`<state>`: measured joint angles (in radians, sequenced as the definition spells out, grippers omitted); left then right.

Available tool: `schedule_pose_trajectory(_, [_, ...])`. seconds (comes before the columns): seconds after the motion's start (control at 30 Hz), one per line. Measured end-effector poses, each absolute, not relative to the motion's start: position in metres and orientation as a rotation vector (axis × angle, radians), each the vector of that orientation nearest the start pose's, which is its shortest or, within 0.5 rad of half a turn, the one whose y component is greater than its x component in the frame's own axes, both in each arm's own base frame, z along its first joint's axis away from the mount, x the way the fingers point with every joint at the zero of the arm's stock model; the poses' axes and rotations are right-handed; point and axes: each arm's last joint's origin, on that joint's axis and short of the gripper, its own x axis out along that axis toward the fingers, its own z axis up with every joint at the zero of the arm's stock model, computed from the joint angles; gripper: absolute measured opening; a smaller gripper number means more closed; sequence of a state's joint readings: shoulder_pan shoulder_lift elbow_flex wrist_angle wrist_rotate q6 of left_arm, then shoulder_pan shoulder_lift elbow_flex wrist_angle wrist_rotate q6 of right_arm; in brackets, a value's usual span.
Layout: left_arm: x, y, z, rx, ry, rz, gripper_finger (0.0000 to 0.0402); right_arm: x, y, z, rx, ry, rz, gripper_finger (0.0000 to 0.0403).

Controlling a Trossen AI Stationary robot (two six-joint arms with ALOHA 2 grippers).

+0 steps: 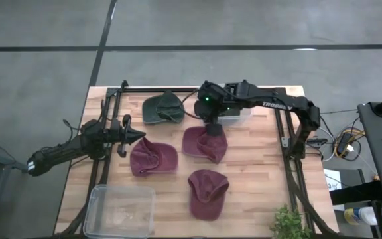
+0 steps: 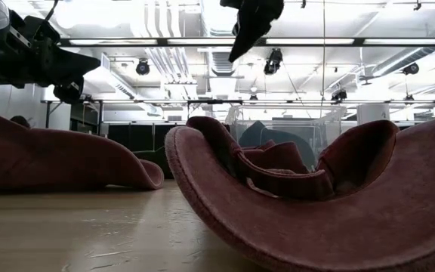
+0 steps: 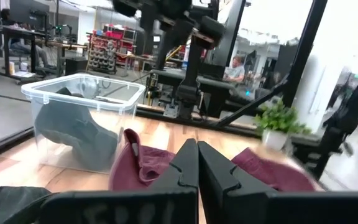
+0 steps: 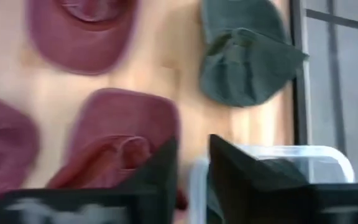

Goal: Pick & Place hat
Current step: Put the gray cap into the top transparent bin

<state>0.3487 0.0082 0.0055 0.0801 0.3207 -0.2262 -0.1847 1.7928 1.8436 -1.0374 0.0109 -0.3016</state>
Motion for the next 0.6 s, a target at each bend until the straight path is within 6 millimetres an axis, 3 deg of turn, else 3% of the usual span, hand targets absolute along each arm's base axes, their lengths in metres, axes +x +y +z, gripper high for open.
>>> schedule_pose_trajectory(0.07, [0.093,0.024,0.173,-0.283,-0.085,0.015,0.0,0.367,-0.062,0.352,-0.181,1.005,-0.002,0.0026])
schedule_pose_trajectory(0.17, [0.093,0.025,0.175,-0.396,-0.111,0.038,0.0,0.368,-0.051,0.35,-0.168,1.01,0.013,0.0013])
schedule_pose_trajectory(0.6, [0.094,0.027,0.171,-0.56,-0.083,0.09,0.0,0.37,-0.008,0.342,-0.199,0.936,0.098,0.0008])
